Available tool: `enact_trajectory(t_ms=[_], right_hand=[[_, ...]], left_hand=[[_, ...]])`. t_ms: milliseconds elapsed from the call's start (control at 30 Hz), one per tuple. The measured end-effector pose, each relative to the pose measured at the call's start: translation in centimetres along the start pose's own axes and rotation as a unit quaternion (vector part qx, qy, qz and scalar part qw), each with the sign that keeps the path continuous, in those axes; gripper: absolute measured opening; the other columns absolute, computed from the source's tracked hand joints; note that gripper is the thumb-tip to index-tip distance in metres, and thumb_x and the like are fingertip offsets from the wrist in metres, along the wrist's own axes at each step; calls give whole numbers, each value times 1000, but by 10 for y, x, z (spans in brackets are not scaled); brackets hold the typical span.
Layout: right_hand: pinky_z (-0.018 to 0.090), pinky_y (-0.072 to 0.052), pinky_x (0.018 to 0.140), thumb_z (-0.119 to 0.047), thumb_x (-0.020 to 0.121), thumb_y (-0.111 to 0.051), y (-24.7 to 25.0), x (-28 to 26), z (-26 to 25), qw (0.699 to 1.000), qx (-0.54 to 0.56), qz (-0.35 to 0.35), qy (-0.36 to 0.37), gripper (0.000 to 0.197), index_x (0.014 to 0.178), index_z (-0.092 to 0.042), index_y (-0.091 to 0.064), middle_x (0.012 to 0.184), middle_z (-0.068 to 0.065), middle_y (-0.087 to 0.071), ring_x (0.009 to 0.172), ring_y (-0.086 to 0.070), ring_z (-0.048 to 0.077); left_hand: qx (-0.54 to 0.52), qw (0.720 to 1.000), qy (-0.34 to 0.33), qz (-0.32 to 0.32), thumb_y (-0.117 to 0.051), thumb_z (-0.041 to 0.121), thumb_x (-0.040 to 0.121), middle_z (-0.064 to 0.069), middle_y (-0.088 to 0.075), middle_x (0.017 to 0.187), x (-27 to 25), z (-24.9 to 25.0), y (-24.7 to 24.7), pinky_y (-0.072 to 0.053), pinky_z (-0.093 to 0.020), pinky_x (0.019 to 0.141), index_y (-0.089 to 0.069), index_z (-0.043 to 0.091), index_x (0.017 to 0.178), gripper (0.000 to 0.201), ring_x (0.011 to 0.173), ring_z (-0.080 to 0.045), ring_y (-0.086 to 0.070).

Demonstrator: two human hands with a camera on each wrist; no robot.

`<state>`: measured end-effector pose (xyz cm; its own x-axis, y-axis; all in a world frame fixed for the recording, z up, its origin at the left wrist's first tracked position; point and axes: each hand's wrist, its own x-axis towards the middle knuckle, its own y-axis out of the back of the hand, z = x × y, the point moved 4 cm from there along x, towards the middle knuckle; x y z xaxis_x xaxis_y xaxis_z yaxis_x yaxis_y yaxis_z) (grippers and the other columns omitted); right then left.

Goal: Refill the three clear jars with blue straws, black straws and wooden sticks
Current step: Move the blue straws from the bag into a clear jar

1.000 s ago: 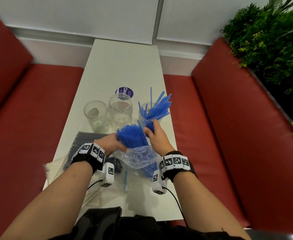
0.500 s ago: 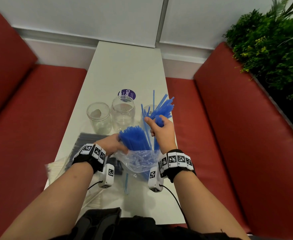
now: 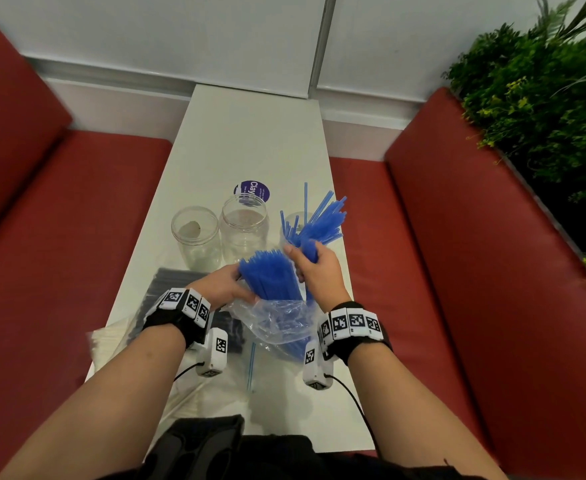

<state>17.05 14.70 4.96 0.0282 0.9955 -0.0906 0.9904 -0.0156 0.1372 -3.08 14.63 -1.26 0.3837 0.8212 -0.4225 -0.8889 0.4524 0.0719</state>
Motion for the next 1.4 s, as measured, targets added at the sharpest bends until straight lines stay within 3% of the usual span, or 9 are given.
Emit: enact_trajectory(t_ms=[133, 333, 533, 667, 800, 1000, 1133, 1267, 1400], right_hand=[[25, -44, 51, -46, 85, -77, 5, 15, -47, 997, 30, 24, 61, 37, 72, -22, -52, 59, 0, -47, 54, -43, 15], [32, -44, 54, -37, 89, -77, 16, 19, -67, 994, 55, 31, 87, 35, 76, -15, -53, 54, -1, -48, 51, -43, 18], [35, -43, 56, -33, 90, -75, 34, 30, -123, 977, 111, 74, 167, 32, 82, -8, -56, 59, 4, -46, 51, -43, 18], [38, -37, 56, -26, 92, -73, 40, 37, -167, 954, 163, 101, 229, 34, 66, -23, -51, 53, 3, -43, 49, -39, 19], [33, -37, 53, -24, 90, -76, 48, 58, -204, 921, 232, 127, 287, 29, 70, -26, -54, 53, -2, -44, 47, -39, 16], [38, -39, 61, -28, 93, -73, 31, 89, -163, 948, 149, 179, 218, 30, 81, -13, -50, 61, 10, -47, 59, -41, 24], [19, -43, 61, -35, 91, -74, 19, 102, -117, 968, 76, 175, 163, 33, 73, -16, -53, 62, 3, -56, 56, -50, 10], [24, -49, 71, -29, 90, -76, 15, 109, -84, 981, 34, 137, 131, 32, 81, -6, -56, 76, 21, -61, 69, -61, 9], [29, -49, 74, -15, 87, -76, 21, 108, -76, 978, 0, 149, 144, 17, 90, -21, -60, 74, -7, -63, 72, -56, 8]], left_hand=[[-3, 1000, 6, -14, -88, 12, 59, 9, -71, 120, 0, -1, 0, -48, -47, 106, -65, 30, 123, 71, 114, -13, -66], [-14, 1000, 6, -5, -91, 19, 51, 6, -73, 116, -1, -4, 4, -51, -47, 103, -70, 34, 113, 67, 110, -15, -69], [3, 1000, 4, 1, -83, 4, 62, 1, -73, 118, 1, -6, 6, -49, -51, 105, -69, 26, 117, 60, 113, -20, -68], [12, 1000, 13, -6, -79, -2, 66, -4, -72, 119, 2, -10, 9, -47, -54, 106, -68, 20, 121, 60, 116, -25, -66], [17, 1000, 18, -3, -79, -2, 67, -6, -73, 118, 1, -11, 13, -47, -54, 107, -69, 17, 119, 56, 115, -27, -66], [-7, 1000, 21, -14, -78, -5, 68, -8, -72, 121, -1, -10, 13, -46, -54, 108, -67, 14, 122, 59, 117, -27, -66], [-1, 1000, 24, -15, -82, 0, 66, -5, -73, 119, -3, -9, 12, -47, -52, 107, -69, 17, 120, 59, 116, -24, -67], [13, 1000, 23, -6, -85, 13, 58, 1, -75, 114, -5, -6, 11, -50, -48, 105, -72, 27, 113, 58, 110, -18, -69], [17, 1000, 24, -12, -85, 12, 63, 1, -74, 115, -8, -4, 11, -50, -47, 105, -70, 27, 116, 57, 111, -18, -69]])
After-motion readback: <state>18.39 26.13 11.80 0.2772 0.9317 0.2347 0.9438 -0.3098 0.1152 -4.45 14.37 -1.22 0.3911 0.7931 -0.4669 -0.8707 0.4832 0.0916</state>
